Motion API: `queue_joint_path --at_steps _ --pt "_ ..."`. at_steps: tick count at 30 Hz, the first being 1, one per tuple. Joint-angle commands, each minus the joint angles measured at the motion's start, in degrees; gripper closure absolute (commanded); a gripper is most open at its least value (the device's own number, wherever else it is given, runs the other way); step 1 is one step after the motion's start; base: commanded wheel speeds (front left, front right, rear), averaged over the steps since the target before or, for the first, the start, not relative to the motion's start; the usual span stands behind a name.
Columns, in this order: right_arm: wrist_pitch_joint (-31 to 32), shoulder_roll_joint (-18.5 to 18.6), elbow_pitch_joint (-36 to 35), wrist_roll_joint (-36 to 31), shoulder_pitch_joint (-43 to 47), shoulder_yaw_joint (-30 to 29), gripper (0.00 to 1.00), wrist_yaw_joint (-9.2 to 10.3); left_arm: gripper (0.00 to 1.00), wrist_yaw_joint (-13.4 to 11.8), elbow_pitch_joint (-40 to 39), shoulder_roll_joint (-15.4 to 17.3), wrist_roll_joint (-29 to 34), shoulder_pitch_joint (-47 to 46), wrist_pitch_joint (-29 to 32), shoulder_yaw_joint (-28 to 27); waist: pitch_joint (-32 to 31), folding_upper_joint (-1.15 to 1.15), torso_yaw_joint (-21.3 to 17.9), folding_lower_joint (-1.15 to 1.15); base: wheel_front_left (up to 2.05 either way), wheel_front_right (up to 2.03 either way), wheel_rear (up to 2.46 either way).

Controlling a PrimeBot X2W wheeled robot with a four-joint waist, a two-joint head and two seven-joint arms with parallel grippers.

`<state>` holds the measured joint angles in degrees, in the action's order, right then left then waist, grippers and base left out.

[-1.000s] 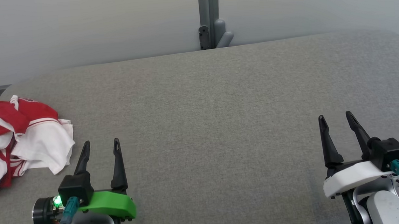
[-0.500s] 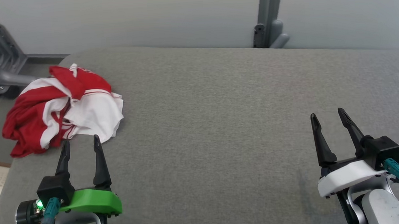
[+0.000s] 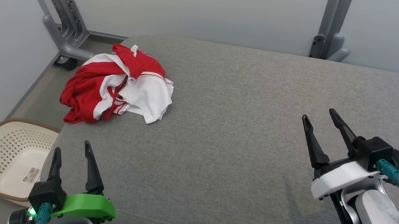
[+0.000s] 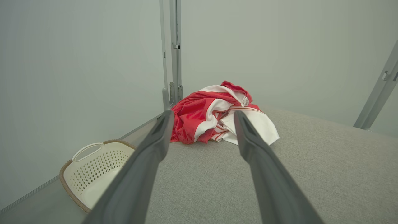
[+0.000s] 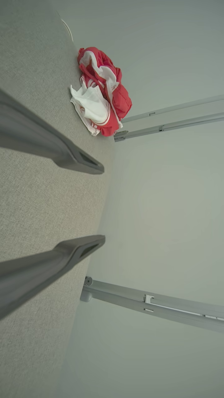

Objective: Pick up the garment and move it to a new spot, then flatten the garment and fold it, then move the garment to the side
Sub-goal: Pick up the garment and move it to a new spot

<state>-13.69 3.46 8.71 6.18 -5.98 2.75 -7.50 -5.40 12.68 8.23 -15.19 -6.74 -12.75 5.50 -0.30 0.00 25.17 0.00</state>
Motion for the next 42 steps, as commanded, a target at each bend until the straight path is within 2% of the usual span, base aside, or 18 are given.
queue_joint_path --at_steps 1,17,22,27,32,42 --pt "0.02 0.10 -0.31 -0.25 0.43 0.10 0.00 0.02 0.00 -0.22 -0.31 0.33 -0.47 0.41 -0.02 -0.04 -0.27 0.00 1.02 0.00 0.00 0.00 0.00" --pt "0.36 0.09 -0.20 0.72 0.04 0.50 0.00 0.02 0.00 -0.13 -0.89 0.59 -1.45 -0.84 0.06 0.22 0.76 0.00 1.37 0.00 0.00 0.00 0.00" --pt "1.38 0.99 -1.54 0.23 -1.44 1.07 0.00 0.02 0.00 0.78 -2.04 -0.19 -2.43 -4.37 -0.45 0.43 3.59 0.00 0.56 0.00 0.00 0.00 0.00" --pt "2.70 2.25 -4.14 -0.29 -3.47 2.00 0.00 0.02 0.00 2.67 -1.13 0.11 -4.75 -11.90 1.15 -0.03 8.89 0.00 -2.39 0.00 0.00 0.00 0.00" --pt "3.42 3.41 -6.62 -0.51 -6.18 3.09 0.00 0.02 0.00 4.82 4.91 1.61 -5.62 -21.32 2.65 -0.14 14.67 0.00 -6.81 0.00 0.00 0.00 0.00" --pt "3.37 4.09 -8.00 -0.35 -9.92 3.34 0.00 0.02 0.00 10.41 27.22 5.77 -8.03 -37.45 5.95 0.31 22.97 0.00 -14.46 0.00 0.00 0.00 0.00"
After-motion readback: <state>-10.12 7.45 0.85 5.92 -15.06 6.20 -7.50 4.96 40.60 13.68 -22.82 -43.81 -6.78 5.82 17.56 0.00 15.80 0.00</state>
